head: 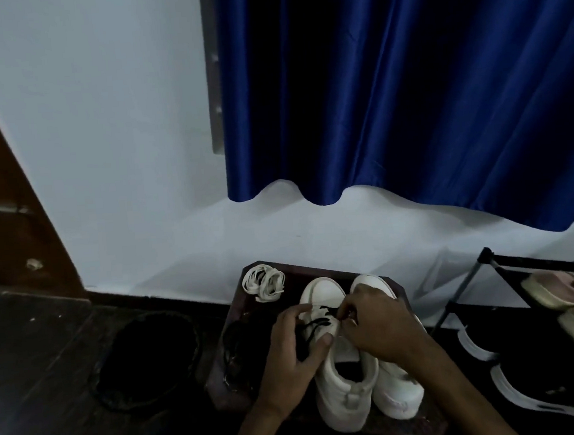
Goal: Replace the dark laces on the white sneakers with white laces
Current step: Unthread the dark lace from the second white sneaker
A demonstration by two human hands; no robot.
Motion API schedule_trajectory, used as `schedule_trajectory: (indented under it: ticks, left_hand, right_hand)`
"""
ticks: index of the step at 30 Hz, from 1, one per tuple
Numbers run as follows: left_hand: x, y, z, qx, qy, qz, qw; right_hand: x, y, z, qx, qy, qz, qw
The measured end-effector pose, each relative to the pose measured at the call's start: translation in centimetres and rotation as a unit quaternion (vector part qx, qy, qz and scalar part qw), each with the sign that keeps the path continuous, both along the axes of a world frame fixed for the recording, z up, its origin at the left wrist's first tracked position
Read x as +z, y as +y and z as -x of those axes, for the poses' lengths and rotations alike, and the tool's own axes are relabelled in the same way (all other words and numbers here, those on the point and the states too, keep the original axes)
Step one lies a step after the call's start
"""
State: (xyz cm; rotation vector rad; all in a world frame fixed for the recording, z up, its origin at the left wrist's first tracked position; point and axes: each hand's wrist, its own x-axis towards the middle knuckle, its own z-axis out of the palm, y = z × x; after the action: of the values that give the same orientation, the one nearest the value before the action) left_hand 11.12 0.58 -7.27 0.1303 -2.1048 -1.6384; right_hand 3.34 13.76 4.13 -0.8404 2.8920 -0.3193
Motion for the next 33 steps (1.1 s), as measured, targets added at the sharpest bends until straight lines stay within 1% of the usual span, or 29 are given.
schedule_trajectory:
  ticks: [3, 5, 7, 8, 9, 10, 11, 12, 13, 14, 15, 17, 18, 19, 20, 22, 24, 25, 28, 30, 31, 33]
  left_hand:
    - [-0.1, -0.2, 0.1, -0.026, 0.013, 0.017, 0.999]
    - [-0.4, -0.5, 0.2, -0.031, 0.024, 0.034, 0.999]
    - [-0.5, -0.6, 0.3, -0.033, 0.031, 0.058, 0.997]
    - [-0.4, -0.6, 0.3, -0.034, 0.031, 0.073, 0.996]
    - [-0.3, -0.6, 0.4, -0.034, 0.030, 0.086, 0.995]
    - [-0.3, -0.6, 0.4, -0.032, 0.029, 0.096, 0.994]
    - [-0.3, -0.6, 0.4, -0.029, 0.029, 0.104, 0.994]
    - [-0.3, -0.7, 0.4, -0.026, 0.028, 0.111, 0.993]
    - [-0.3, -0.7, 0.4, -0.024, 0.026, 0.118, 0.992]
    - [-0.4, -0.7, 0.4, -0.024, 0.023, 0.124, 0.992]
    - [-0.4, -0.7, 0.4, -0.024, 0.021, 0.127, 0.991]
    - [-0.5, -0.7, 0.3, -0.026, 0.019, 0.128, 0.991]
    - [-0.5, -0.7, 0.3, -0.025, 0.017, 0.125, 0.992]
    - [-0.4, -0.6, 0.2, -0.023, 0.014, 0.119, 0.993]
    - [-0.5, -0.6, 0.2, -0.023, 0.013, 0.112, 0.993]
    - [-0.6, -0.6, 0.2, -0.019, 0.016, 0.100, 0.995]
    - [-0.7, -0.7, 0.2, -0.015, 0.020, 0.095, 0.995]
    - [-0.7, -0.7, 0.2, -0.014, 0.021, 0.095, 0.995]
    - [-0.6, -0.6, 0.3, -0.014, 0.021, 0.083, 0.996]
    - [-0.7, -0.6, 0.3, -0.013, 0.021, 0.078, 0.997]
    - [-0.7, -0.6, 0.3, -0.012, 0.021, 0.077, 0.997]
    - [-0.7, -0.6, 0.2, -0.013, 0.022, 0.072, 0.997]
  right_hand:
    - [-0.4, 0.0, 0.0, 0.021, 0.018, -0.043, 0.999]
    - [-1.2, 0.1, 0.2, 0.020, 0.023, -0.032, 0.999]
    - [-1.6, 0.6, 0.7, 0.020, -0.016, 0.021, 0.999]
    - [-1.4, 1.0, 1.0, 0.015, -0.056, 0.065, 0.996]
    - [-1.0, 1.3, 1.4, -0.008, -0.104, 0.129, 0.986]
    - [-0.4, 1.6, 1.8, -0.047, -0.148, 0.212, 0.965]
    - [0.1, 1.9, 2.3, -0.095, -0.188, 0.300, 0.930]
    - [0.6, 2.1, 2.7, -0.139, -0.233, 0.376, 0.886]
    - [0.9, 2.3, 2.9, -0.168, -0.266, 0.422, 0.850]
    - [1.0, 2.3, 3.1, -0.176, -0.279, 0.437, 0.837]
    - [0.9, 2.3, 3.2, -0.162, -0.265, 0.415, 0.855]
    - [0.5, 2.2, 3.2, -0.095, -0.177, 0.290, 0.936]
    - [0.6, 2.1, 3.0, -0.060, -0.120, 0.232, 0.963]
    - [0.8, 1.8, 3.0, -0.021, -0.069, 0.199, 0.977]
    - [1.1, 1.5, 2.9, 0.023, -0.029, 0.173, 0.984]
    - [1.2, 0.9, 2.5, 0.099, 0.012, 0.093, 0.991]
    - [0.8, 0.6, 2.2, 0.132, 0.036, -0.017, 0.990]
    - [0.6, 0.6, 2.1, 0.132, 0.042, -0.055, 0.989]
    - [0.5, 0.6, 1.4, 0.100, 0.039, -0.080, 0.991]
    - [0.5, 0.3, 1.0, 0.088, 0.052, -0.121, 0.987]
    - [0.5, 0.1, 1.0, 0.084, 0.045, -0.130, 0.987]
    - [0.3, 0.1, 1.1, 0.068, 0.005, -0.113, 0.991]
